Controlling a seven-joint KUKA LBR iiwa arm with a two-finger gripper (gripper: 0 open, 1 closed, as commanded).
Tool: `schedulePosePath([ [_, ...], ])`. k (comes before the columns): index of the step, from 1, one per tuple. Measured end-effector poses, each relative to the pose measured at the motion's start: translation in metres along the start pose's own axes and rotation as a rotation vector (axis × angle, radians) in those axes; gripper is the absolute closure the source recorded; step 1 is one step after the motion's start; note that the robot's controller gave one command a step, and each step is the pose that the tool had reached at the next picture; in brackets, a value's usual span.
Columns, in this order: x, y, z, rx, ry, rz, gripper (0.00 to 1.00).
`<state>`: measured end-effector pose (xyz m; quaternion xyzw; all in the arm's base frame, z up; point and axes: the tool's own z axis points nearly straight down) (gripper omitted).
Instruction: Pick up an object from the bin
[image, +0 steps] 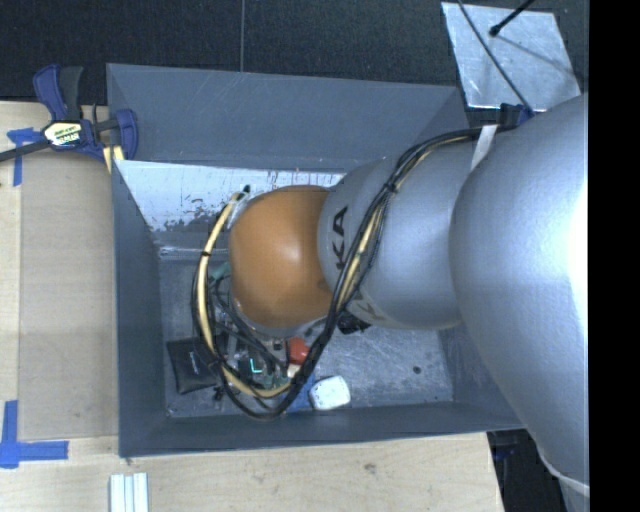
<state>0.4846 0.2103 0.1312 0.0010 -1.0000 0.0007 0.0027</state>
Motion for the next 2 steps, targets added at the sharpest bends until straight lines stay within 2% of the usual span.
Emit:
schedulePosePath([
  [1, -0.0261, -0.0221, 0.0599, -0.007, -0.006, 0.252, 0.0],
  [2, -0.0269, -0.0259, 0.0604, -0.003, -0.007, 0.26, 1.0],
])
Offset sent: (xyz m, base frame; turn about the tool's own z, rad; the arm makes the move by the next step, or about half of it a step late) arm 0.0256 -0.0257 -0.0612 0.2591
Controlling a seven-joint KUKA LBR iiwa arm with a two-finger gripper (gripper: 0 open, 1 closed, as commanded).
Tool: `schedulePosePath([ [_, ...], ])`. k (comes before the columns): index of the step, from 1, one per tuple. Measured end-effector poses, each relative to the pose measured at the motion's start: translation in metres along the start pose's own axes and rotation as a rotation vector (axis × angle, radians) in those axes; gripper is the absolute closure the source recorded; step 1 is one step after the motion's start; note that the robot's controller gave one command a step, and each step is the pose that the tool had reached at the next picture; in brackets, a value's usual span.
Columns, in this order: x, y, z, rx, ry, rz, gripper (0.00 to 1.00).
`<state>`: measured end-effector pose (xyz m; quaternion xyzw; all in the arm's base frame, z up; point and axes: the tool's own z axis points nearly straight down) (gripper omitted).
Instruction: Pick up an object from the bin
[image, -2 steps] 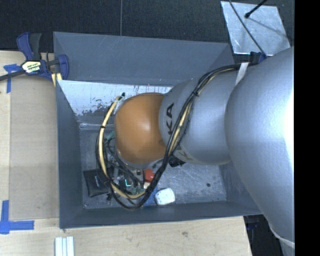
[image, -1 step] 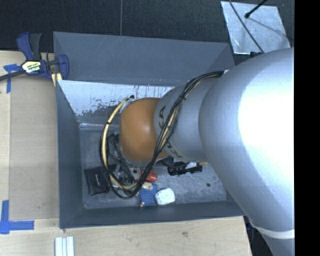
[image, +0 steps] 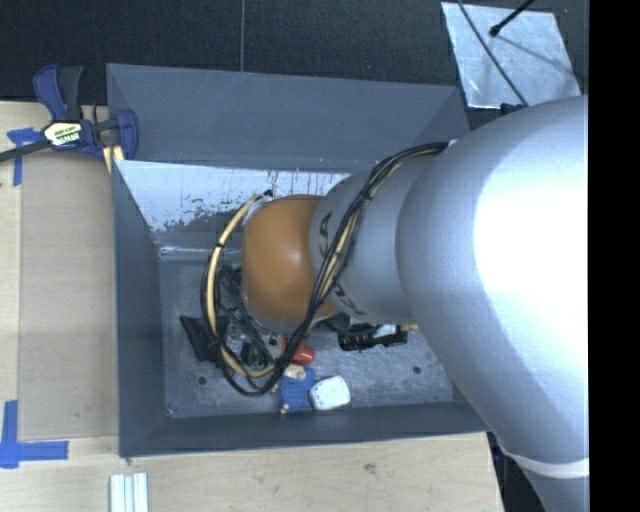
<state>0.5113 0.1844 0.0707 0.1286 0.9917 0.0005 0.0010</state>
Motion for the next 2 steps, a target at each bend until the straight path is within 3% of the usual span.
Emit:
schedulePosePath([
  [1, -0.052, -0.009, -0.102, -0.004, -0.01, 0.081, 1.0],
  [2, -0.055, -0.005, -0.175, -0.005, -0.008, 0.087, 1.0],
])
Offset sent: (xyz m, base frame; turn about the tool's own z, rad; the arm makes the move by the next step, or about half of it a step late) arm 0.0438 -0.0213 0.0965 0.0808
